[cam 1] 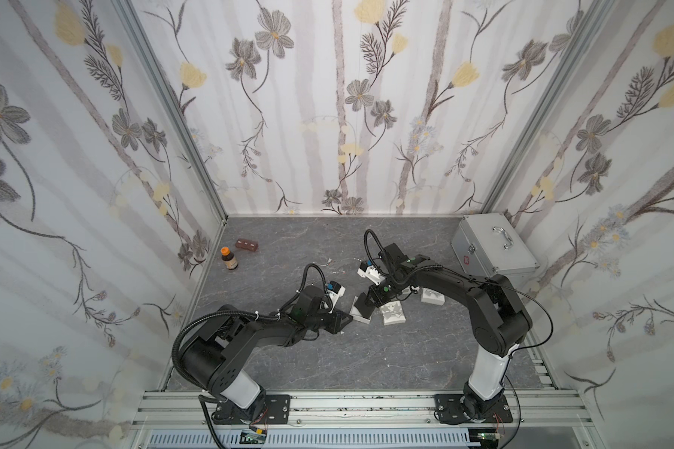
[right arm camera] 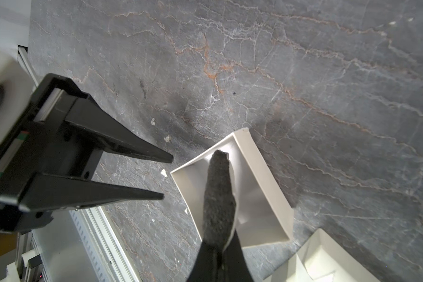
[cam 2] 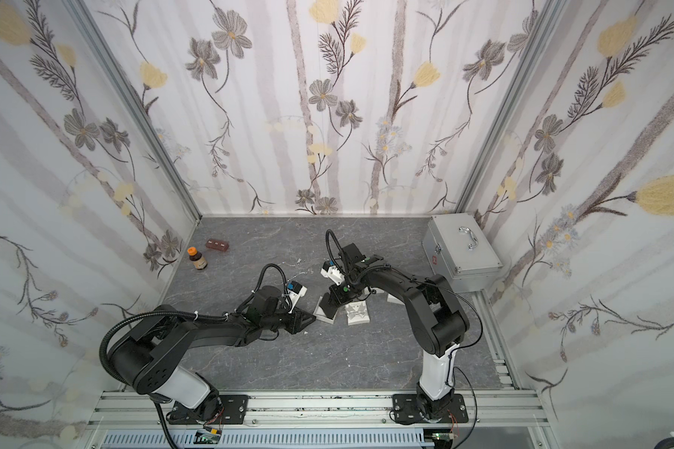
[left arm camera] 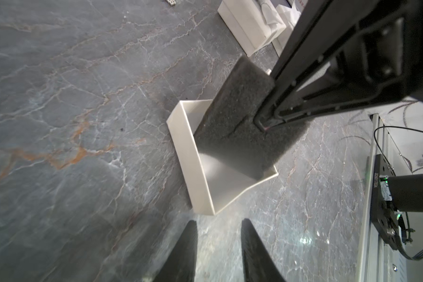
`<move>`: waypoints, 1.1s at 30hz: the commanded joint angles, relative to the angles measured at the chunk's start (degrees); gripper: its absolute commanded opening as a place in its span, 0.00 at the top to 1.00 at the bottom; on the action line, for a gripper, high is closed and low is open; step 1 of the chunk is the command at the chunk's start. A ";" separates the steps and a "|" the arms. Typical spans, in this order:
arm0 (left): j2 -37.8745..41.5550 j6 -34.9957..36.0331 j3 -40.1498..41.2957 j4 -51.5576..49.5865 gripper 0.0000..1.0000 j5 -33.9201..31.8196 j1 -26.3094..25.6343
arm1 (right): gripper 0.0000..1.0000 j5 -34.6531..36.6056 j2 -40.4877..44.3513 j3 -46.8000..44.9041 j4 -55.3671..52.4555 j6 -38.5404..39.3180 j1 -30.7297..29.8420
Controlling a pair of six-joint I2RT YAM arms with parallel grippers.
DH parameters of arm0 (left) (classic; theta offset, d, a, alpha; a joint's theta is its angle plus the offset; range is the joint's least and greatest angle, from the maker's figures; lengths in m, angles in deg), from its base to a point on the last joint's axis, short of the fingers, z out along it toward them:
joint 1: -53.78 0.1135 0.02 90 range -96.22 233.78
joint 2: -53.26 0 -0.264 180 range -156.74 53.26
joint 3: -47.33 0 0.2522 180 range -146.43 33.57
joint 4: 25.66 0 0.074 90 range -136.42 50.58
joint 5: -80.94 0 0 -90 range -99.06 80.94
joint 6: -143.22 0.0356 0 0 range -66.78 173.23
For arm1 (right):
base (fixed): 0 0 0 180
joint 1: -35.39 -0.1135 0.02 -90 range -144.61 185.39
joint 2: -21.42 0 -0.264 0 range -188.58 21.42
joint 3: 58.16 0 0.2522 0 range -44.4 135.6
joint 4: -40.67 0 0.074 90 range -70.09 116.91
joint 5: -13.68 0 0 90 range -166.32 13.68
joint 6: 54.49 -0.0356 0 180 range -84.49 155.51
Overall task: Take the necklace out of the lift-off lid jewelry box
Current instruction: Place the inner lining in the jewelry box.
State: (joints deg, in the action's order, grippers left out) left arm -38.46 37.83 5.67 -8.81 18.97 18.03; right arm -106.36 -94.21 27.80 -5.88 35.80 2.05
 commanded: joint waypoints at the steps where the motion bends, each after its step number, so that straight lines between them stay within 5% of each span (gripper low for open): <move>1: -2.83 -2.68 -1.21 5.16 0.71 -1.99 -0.34 | 1.00 0.25 -0.61 0.12 0.11 1.11 -0.23; 11: -5.15 -1.10 -4.69 -0.04 0.73 -10.20 -0.33 | 1.00 -0.72 0.41 -1.26 1.19 0.09 -0.64; 21: -6.07 -0.86 -6.72 -1.26 0.73 -9.73 -0.30 | 0.96 3.36 -0.30 -3.22 4.85 -4.51 -1.02; 26: -5.74 -0.86 -6.80 -1.84 0.73 -10.10 -0.29 | 0.86 8.64 0.24 -3.56 4.44 -5.49 -1.20; 33: -3.86 -0.43 -7.00 -3.14 0.73 -11.25 -0.31 | 0.59 15.28 2.58 -3.08 3.38 -5.65 -2.15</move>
State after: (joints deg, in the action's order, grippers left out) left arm -43.09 36.80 -0.96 -11.28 8.94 17.71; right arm -95.45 -92.90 24.24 -2.91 30.21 0.24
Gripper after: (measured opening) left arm 0.266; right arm 0.400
